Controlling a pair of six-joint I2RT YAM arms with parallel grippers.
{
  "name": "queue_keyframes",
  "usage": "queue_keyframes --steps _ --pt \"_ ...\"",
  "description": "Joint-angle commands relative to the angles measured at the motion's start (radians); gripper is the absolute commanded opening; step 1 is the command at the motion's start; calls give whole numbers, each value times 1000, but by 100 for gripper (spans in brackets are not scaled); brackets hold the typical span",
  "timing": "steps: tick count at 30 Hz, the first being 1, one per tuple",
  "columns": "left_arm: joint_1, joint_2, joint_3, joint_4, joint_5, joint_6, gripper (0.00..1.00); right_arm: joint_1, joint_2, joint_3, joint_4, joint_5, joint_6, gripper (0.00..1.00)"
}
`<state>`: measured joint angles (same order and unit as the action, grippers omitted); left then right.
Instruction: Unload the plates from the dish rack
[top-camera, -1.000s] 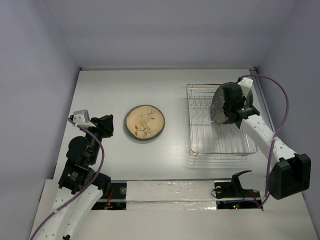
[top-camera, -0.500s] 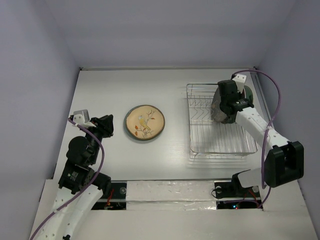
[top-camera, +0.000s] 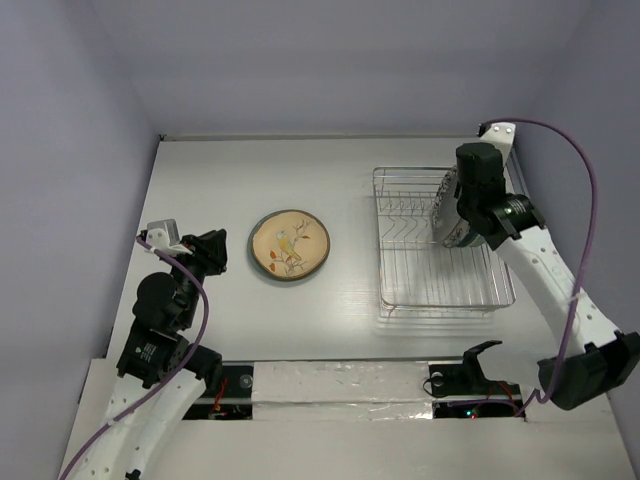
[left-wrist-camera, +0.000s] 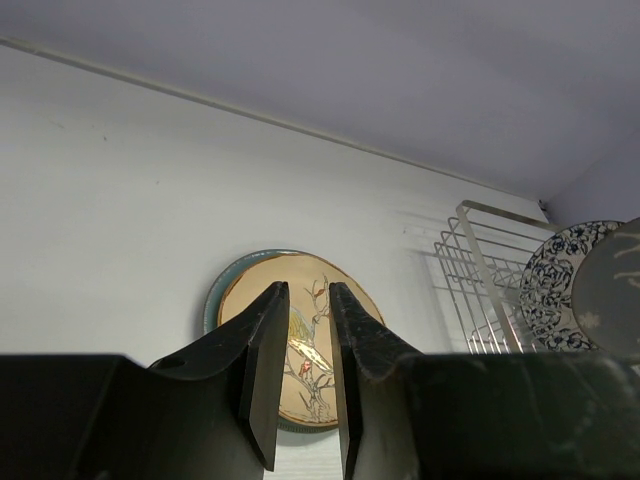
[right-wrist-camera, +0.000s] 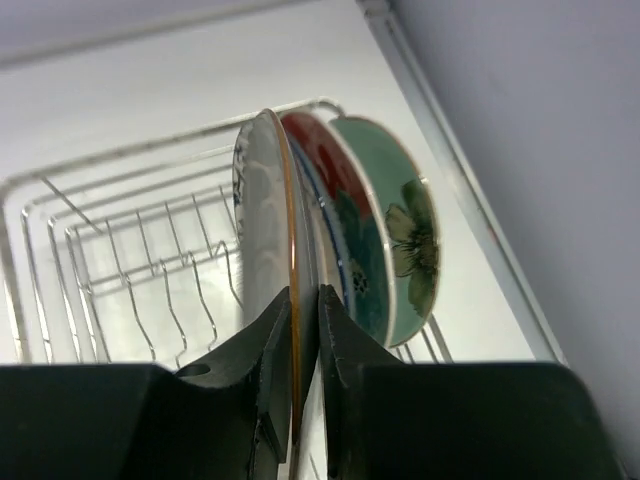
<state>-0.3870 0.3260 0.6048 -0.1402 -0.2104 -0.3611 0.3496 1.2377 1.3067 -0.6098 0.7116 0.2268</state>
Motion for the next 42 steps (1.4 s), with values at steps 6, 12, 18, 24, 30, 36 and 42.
queue_keyframes --steps 6,12,18,24,30,36,42 --pt "-7 16 9 30 3 -1 21 52 -156 45 171 -128 77 0" --pt "-7 15 10 31 3 -1 21 52 -196 -12 235 -254 158 0" --pt "-7 12 10 31 3 1 21 61 -238 -109 422 -486 282 0" --pt "2 13 10 31 3 1 21 186 -104 -195 668 -636 419 0" --pt "2 12 10 30 3 -1 21 296 179 -126 815 -661 506 0" --pt "2 10 12 25 3 -1 21 342 374 -103 956 -704 626 0" --pt "2 8 12 25 3 1 21 382 497 -176 1120 -704 779 0"
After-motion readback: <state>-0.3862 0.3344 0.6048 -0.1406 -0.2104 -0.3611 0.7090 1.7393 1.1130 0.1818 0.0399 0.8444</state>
